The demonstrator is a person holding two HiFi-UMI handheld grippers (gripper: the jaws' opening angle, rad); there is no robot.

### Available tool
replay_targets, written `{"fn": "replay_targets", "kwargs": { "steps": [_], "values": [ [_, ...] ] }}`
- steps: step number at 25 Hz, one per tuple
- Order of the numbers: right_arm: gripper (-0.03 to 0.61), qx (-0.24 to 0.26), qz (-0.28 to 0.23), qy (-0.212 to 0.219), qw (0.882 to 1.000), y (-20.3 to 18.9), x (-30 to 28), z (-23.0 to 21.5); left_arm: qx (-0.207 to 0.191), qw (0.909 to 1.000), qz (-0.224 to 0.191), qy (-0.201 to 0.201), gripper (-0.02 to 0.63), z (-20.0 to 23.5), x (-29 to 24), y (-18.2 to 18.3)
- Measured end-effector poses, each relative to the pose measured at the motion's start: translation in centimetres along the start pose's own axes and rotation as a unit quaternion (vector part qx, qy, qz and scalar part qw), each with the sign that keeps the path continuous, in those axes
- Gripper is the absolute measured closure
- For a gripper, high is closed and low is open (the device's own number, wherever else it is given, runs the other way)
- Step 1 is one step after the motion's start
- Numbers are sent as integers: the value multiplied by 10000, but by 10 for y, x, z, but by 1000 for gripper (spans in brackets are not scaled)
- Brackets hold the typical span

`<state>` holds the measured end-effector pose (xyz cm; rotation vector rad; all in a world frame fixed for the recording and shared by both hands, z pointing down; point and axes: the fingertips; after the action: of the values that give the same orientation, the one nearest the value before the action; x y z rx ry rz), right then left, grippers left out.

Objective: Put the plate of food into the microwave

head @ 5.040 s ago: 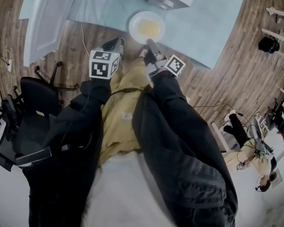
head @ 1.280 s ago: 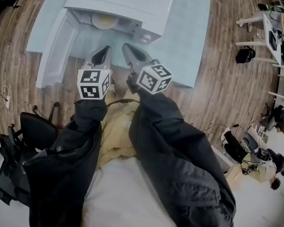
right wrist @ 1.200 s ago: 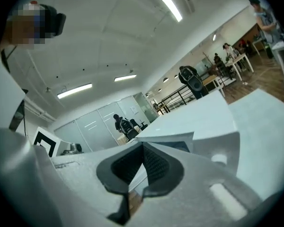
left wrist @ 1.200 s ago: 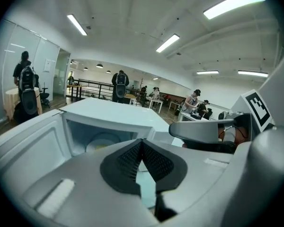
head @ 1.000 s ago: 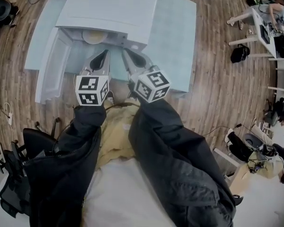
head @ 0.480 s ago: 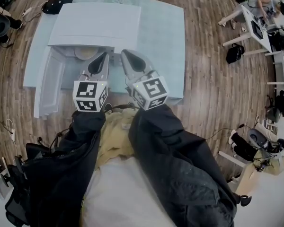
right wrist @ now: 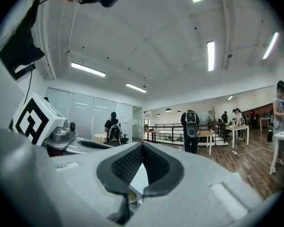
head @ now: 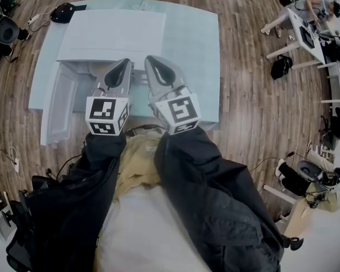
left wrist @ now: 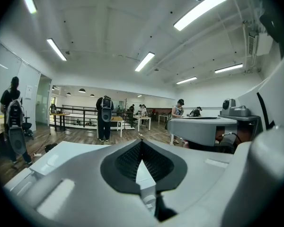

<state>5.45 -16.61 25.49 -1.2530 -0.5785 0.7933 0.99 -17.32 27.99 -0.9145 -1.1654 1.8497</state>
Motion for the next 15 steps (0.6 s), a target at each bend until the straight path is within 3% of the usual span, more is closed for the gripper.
{"fn": "replay_targets", "kwargs": {
  "steps": [15],
  "values": [
    [584, 85, -173, -1, 9998, 7, 3, -14, -171, 9998, -36, -4, 612, -16, -11, 5]
  ]
}}
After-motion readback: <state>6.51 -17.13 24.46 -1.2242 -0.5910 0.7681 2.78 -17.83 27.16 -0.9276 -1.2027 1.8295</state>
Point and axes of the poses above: the fingertips, and each gripper's own axes: x backward along the fingers, z to its left, y out of its top, and after that the axes turned 15 degrees about x, right-handed
